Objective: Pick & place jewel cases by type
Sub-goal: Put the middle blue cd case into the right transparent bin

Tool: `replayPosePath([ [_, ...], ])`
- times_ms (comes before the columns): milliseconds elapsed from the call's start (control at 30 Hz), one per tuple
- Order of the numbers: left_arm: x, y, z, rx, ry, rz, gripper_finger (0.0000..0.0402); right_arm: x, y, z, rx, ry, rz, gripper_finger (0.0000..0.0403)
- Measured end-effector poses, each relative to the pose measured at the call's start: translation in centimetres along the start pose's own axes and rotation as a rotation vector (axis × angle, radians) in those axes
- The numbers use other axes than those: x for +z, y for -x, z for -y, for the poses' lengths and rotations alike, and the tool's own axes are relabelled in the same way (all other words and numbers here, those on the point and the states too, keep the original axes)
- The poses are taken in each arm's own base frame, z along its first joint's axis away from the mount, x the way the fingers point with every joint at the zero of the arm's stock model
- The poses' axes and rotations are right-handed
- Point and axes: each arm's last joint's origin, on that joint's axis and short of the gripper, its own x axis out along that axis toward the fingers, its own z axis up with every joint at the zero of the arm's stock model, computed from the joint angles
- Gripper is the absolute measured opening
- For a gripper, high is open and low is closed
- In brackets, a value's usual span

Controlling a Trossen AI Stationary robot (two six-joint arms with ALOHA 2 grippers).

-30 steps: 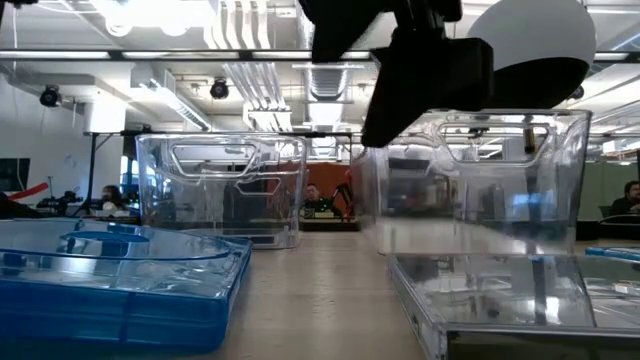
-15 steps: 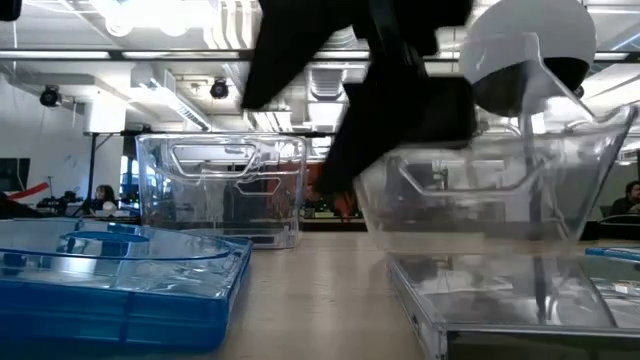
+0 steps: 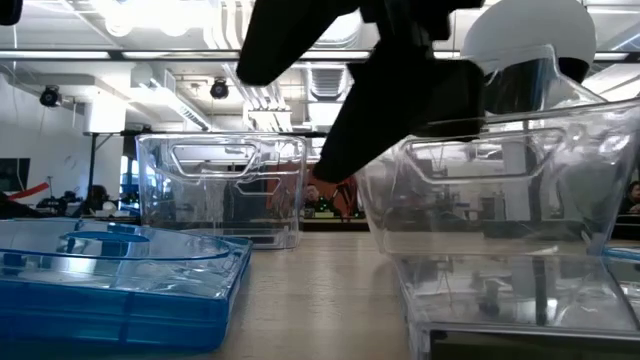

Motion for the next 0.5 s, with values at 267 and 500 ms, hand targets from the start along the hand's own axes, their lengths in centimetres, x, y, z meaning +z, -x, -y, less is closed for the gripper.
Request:
replayPosePath([
  [267, -0.8, -1.6, -0.3, 0.017, 0.055, 0.002, 0.0161, -1.2, -0.4, -0.5, -0.036, -0.084, 0.069, 0.0228],
  [500, -1.1, -2.1, 0.0, 0.017, 0.012, 0.003, 0.0161, -0.9, 0.6, -0.6, -0.034, -0.111, 0.081, 0.0228],
])
